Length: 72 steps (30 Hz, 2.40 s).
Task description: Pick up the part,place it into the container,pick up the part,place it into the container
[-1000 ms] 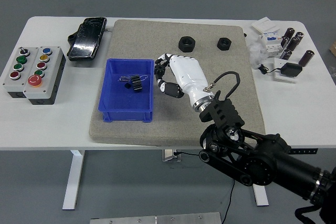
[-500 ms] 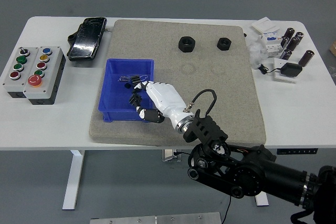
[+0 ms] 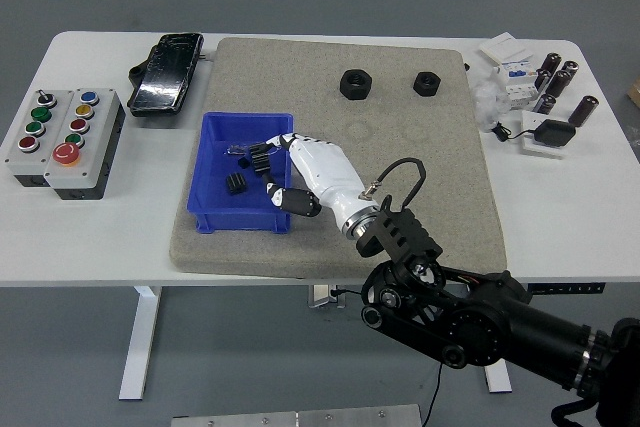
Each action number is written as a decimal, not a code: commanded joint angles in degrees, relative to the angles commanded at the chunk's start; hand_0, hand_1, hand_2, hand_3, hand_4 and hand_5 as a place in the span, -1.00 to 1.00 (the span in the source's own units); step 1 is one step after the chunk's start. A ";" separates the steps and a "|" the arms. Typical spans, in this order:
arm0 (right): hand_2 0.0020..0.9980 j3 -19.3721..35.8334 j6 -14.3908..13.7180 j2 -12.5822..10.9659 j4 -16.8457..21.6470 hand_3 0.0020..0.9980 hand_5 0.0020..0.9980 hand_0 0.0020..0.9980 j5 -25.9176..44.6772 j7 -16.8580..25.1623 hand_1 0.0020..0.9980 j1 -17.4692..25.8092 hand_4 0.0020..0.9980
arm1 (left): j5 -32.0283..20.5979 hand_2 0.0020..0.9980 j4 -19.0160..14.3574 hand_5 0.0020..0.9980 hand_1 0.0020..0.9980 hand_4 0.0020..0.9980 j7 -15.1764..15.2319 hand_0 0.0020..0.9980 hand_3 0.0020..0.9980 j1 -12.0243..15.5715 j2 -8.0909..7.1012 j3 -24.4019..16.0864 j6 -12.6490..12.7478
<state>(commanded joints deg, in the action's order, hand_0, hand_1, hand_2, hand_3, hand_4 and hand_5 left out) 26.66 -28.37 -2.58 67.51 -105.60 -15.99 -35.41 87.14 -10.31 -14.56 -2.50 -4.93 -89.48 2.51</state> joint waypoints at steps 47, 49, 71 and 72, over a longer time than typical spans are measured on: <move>0.49 64.59 4.02 -8.98 16.77 0.38 -0.39 0.36 36.47 29.50 0.44 31.21 0.43 | -2.84 0.10 0.00 -0.29 0.27 0.40 0.63 0.34 0.20 0.97 -0.54 1.41 0.48; 0.49 64.62 3.93 -8.79 16.88 0.38 -0.39 0.36 36.41 29.63 0.44 30.98 0.43 | -3.04 0.10 0.00 -0.29 0.27 0.40 0.69 0.34 0.20 0.92 -0.53 1.54 0.48; 0.48 64.62 3.45 -8.71 17.32 0.38 -0.26 0.38 37.01 29.98 0.43 31.43 0.50 | -3.67 0.10 0.00 -0.28 0.27 0.40 1.21 0.34 0.20 0.71 -0.25 2.19 0.39; 0.48 64.61 3.43 -8.70 17.35 0.38 -0.26 0.38 36.95 29.94 0.43 31.42 0.50 | -3.70 0.10 0.00 -0.28 0.27 0.40 1.21 0.34 0.20 0.75 -0.25 2.21 0.40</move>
<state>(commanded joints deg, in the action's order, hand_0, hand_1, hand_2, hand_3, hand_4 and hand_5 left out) 91.27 -24.94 -11.28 84.87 -68.65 13.95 -3.99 83.43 -10.31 -13.35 -1.76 -5.17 -87.27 2.91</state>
